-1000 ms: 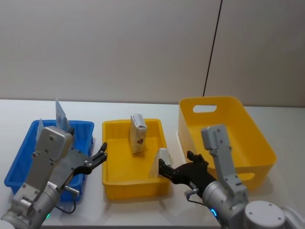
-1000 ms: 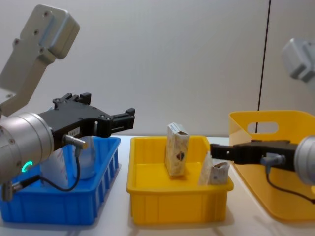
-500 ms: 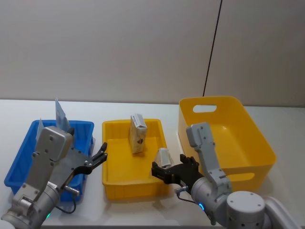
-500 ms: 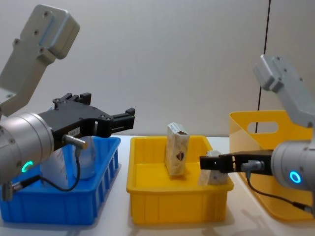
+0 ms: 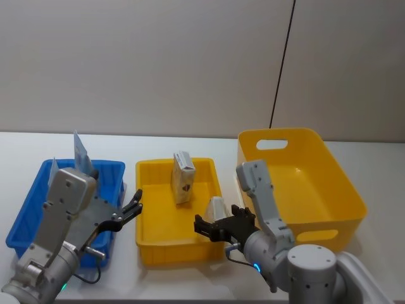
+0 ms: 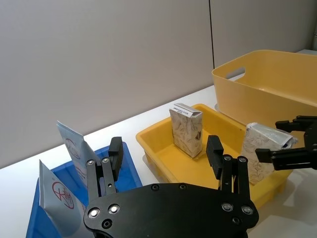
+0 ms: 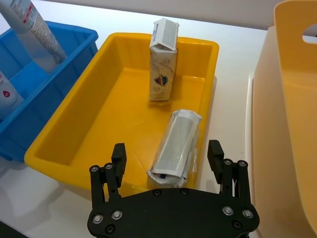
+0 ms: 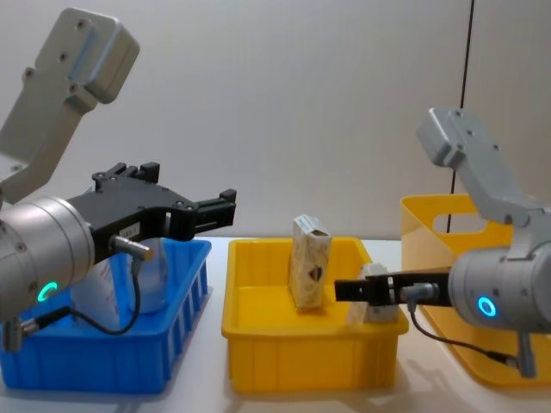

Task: Bimanual collaborative sorting of washing and personal care products

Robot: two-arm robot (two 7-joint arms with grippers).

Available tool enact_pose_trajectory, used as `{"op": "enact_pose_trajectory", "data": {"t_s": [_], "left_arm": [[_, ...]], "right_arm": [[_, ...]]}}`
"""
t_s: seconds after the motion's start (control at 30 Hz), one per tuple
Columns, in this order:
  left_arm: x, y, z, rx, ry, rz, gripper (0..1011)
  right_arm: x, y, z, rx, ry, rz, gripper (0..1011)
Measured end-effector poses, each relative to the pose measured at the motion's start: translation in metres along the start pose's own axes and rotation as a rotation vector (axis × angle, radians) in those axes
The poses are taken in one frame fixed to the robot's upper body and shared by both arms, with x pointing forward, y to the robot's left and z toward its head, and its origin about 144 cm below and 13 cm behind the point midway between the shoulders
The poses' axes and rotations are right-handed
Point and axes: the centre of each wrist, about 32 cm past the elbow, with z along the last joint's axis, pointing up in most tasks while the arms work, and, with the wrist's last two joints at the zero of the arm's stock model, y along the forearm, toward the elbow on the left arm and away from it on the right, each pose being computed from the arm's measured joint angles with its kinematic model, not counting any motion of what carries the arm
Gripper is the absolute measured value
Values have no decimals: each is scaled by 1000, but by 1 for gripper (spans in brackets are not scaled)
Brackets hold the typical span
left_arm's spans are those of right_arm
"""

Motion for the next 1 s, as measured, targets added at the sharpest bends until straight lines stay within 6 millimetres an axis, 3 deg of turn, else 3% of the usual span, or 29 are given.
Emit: {"op": "enact_pose_trajectory", "data": {"t_s": [0.77, 1.0], "left_arm": [[0, 0, 0, 0, 0, 0, 1001], [0, 0, 0, 0, 0, 0, 1001]], "right_arm": [[-2, 23, 6, -47, 20, 28, 1004], [-2, 27, 8, -59, 21, 33, 863]]}}
